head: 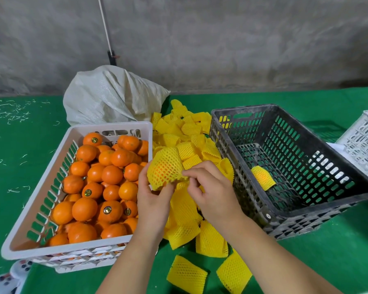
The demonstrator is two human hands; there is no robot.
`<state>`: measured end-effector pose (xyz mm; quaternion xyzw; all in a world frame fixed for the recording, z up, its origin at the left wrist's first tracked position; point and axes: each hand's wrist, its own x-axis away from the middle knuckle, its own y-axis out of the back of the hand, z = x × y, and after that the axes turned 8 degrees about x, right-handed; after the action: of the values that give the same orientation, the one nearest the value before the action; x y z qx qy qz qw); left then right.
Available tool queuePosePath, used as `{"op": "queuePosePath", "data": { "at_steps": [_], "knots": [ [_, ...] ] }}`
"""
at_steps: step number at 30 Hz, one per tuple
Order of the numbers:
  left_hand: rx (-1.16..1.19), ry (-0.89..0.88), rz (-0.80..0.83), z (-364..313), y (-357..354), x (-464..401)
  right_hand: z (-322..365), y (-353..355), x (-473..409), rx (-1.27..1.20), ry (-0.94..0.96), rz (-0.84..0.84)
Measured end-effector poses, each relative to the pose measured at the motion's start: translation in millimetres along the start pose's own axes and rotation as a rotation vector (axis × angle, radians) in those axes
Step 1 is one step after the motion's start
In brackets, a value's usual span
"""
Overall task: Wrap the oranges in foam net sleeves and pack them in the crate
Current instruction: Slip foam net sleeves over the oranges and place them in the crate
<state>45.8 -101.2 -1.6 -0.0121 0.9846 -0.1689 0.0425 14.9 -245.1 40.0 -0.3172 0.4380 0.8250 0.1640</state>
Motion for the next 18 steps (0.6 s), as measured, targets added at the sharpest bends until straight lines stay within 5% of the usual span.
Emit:
{"op": "queuePosePath", "data": {
  "at_steps": [4, 7, 9, 11, 18],
  "knots": [
    [-0.020, -0.041, -0.060, 5, 1, 0, 9, -4, 8, -0.178, -0.102, 0.092],
    [-0.078, -0.116, -0.056, 3, 0, 1, 11, -1, 3, -0.575, -0.581, 0.100],
    [-0.151, -0.161, 0.020, 3, -4, 1, 11, -6, -1, -0.803, -0.805, 0.297],
    [-0.190, -0.141, 0.092, 5, -8, 0, 11, -12, 0, -0.913, -0.827, 0.377],
    [-0.355, -0.189, 0.155, 4, 0, -17, -14, -2, -6, -1.089, -0.802, 0.225]
  ]
}}
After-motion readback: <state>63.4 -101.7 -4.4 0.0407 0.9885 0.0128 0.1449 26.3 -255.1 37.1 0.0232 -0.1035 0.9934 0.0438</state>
